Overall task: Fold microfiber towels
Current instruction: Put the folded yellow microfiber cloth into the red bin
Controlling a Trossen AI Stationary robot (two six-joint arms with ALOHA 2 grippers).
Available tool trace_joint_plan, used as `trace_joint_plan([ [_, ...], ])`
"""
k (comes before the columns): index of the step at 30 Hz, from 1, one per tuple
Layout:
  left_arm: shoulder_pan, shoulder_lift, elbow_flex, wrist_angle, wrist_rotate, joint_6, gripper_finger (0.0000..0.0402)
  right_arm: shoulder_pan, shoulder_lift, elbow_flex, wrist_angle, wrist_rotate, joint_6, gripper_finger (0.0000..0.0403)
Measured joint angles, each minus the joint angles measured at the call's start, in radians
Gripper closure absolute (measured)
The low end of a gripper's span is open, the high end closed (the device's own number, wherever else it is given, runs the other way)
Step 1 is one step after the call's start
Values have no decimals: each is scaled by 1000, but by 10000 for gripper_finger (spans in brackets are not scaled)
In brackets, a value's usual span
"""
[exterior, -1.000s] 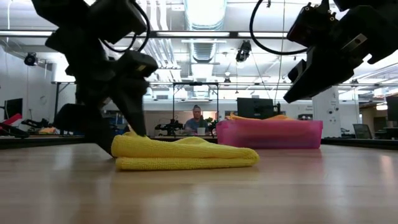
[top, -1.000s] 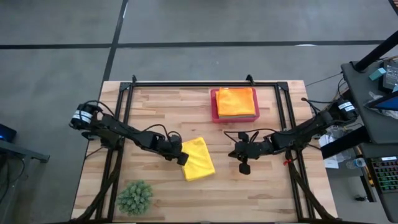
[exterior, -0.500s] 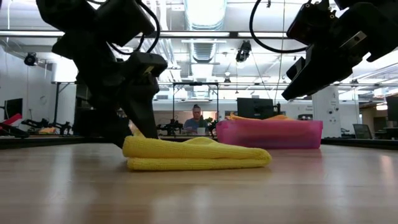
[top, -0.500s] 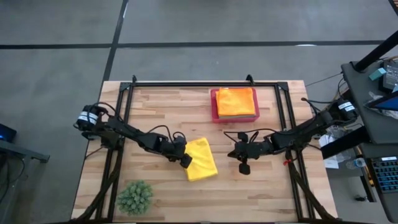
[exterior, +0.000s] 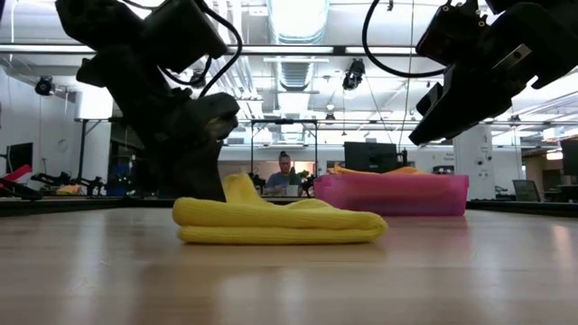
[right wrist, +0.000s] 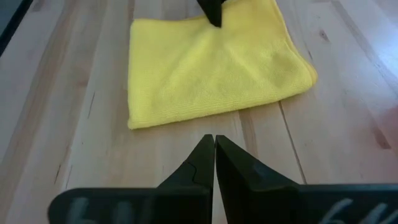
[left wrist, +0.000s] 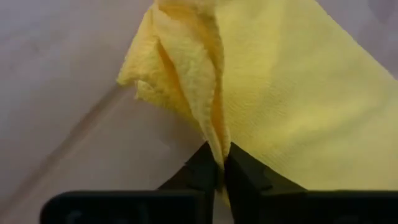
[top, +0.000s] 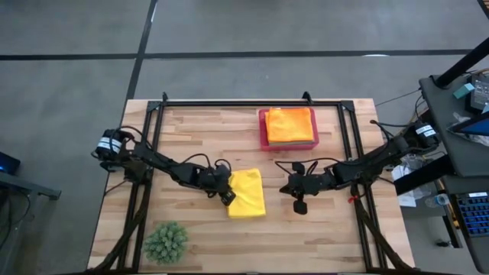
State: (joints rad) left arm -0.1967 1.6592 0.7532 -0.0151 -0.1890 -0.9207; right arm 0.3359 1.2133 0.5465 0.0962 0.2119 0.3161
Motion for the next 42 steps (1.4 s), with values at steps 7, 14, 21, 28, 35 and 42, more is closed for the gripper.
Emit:
trace_joint_plan([
  [7, 68, 0, 24, -1, 14, 319, 391, 0, 0, 0, 27, 0, -2, 394],
  [14, 149, 2, 78, 3, 59, 717, 391, 0, 0, 0, 46, 0, -1, 394],
  [21, 230, 75, 131, 58, 198, 927, 391, 0, 0, 0, 51, 0, 13, 394],
  [28, 235, 207, 220, 67, 232, 1040, 391, 0, 0, 0, 55, 6, 26, 394],
  [35, 235, 274, 298, 84, 233, 1035, 391, -1, 0, 0, 44, 132, 7, 394],
  [42, 235, 266, 324, 82, 237, 1059, 370, -2, 0, 0, 52, 164, -12, 394],
])
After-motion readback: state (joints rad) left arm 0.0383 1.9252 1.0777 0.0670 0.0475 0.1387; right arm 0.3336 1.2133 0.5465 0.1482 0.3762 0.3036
